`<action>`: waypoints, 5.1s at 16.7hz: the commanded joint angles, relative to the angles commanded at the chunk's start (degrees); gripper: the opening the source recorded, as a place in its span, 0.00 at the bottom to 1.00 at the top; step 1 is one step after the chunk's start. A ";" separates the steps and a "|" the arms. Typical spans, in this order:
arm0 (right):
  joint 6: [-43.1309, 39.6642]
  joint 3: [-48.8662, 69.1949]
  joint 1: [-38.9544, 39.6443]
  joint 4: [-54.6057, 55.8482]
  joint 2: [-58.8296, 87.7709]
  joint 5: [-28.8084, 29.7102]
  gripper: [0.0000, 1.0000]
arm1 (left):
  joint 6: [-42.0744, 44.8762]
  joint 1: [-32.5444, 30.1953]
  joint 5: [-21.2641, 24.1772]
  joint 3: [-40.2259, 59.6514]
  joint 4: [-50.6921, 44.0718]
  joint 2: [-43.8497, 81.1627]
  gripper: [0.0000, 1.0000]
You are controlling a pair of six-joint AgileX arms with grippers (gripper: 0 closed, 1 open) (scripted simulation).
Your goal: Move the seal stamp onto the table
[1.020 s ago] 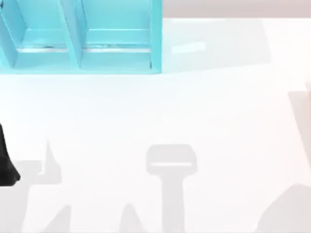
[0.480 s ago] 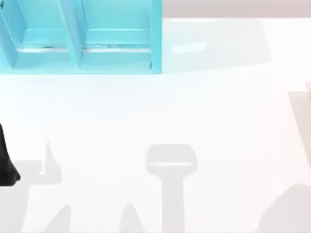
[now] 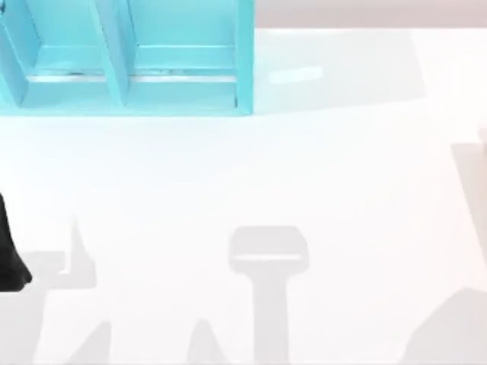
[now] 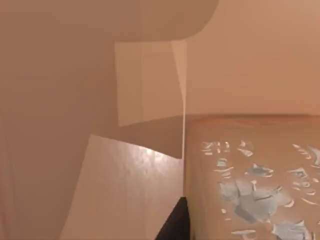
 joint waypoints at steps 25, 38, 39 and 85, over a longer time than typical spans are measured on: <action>28.79 19.62 28.25 -33.68 -14.33 0.41 0.00 | 0.00 0.00 0.00 0.00 0.00 0.00 1.00; 40.52 23.84 40.04 -22.32 1.90 0.19 0.00 | 0.00 0.00 0.00 0.00 0.00 0.00 1.00; 42.58 24.42 42.10 -20.10 4.89 0.20 0.00 | 0.00 0.00 0.00 0.00 0.00 0.00 1.00; 48.73 26.25 47.78 -11.31 14.72 0.16 1.00 | 0.00 0.00 0.00 0.00 0.00 0.00 1.00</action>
